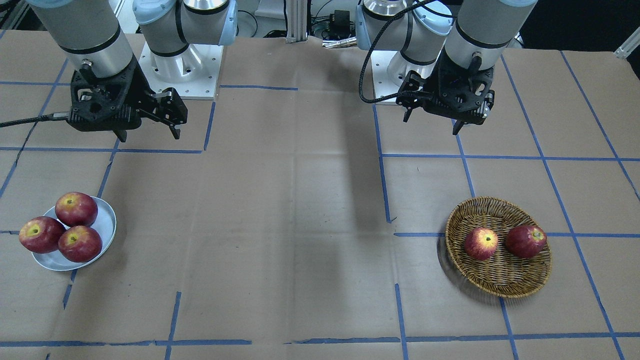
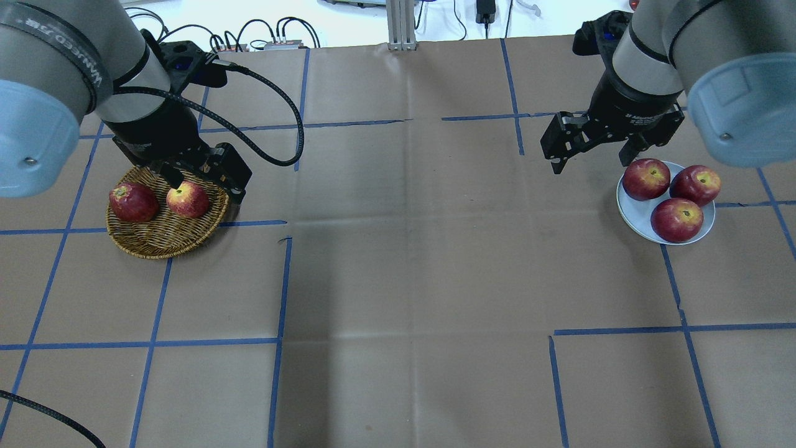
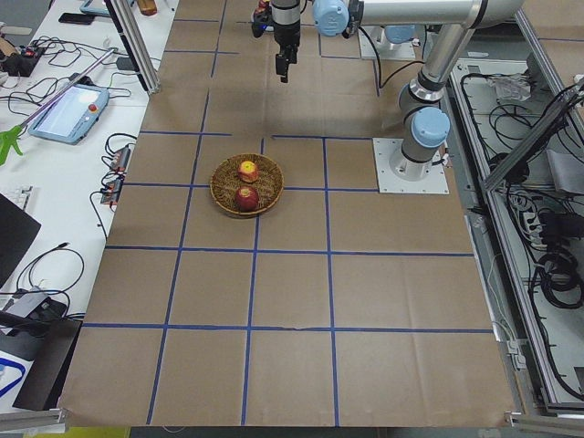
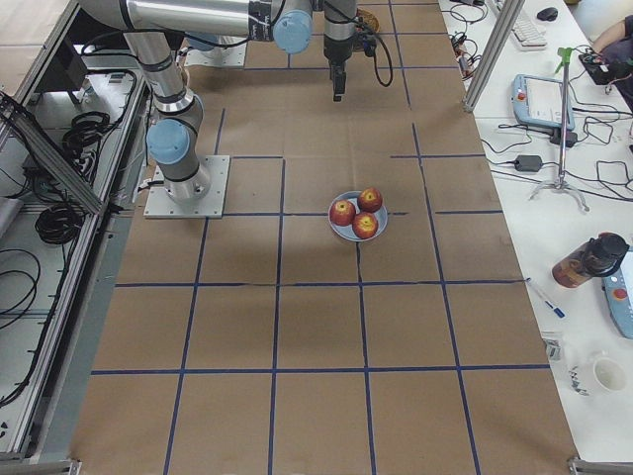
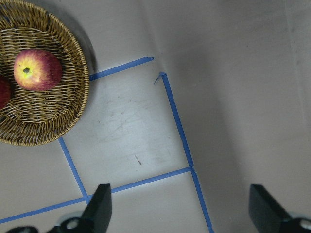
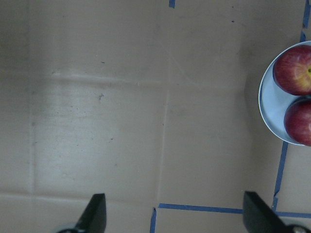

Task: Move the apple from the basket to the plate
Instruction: 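Lower the left gripper onto the yellow-red apple in the wicker basket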

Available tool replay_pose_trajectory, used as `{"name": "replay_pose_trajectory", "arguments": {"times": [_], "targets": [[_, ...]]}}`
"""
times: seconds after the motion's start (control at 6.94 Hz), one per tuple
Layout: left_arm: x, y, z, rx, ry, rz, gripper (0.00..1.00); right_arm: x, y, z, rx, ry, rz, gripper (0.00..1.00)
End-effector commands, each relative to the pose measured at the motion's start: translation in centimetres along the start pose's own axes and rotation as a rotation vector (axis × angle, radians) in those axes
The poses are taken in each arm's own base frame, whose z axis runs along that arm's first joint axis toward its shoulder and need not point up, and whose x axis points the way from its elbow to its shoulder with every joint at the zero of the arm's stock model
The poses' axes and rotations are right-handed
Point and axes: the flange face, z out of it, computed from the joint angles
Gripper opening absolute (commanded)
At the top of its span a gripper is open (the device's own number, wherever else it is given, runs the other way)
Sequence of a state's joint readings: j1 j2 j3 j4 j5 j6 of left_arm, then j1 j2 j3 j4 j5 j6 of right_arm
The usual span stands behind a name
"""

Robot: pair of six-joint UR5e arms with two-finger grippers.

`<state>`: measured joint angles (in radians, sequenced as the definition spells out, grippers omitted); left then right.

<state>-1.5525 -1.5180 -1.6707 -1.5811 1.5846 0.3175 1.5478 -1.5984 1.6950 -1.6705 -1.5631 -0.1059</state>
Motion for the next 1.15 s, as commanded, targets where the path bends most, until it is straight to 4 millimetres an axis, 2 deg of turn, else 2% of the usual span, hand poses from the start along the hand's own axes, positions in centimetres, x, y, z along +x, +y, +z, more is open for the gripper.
{"name": "replay_pose_trajectory", "arguments": {"times": [0.0,0.58,0.86,1.01], "targets": [[0.0,0.0,0.0,-0.001,0.0,0.0,0.99,0.0,0.0,0.1,-0.001,0.0,0.0,1.0],[0.0,-0.2,0.2,0.001,0.001,0.003,0.99,0.0,0.0,0.0,0.0,0.0,0.0,1.0],[-0.3,-1.0,1.0,-0.016,0.007,0.005,0.99,0.0,0.0,0.0,0.0,0.0,-0.002,1.0],[-0.3,-1.0,0.8,-0.012,0.006,0.003,0.99,0.0,0.0,0.0,0.0,0.0,0.0,1.0]]}}
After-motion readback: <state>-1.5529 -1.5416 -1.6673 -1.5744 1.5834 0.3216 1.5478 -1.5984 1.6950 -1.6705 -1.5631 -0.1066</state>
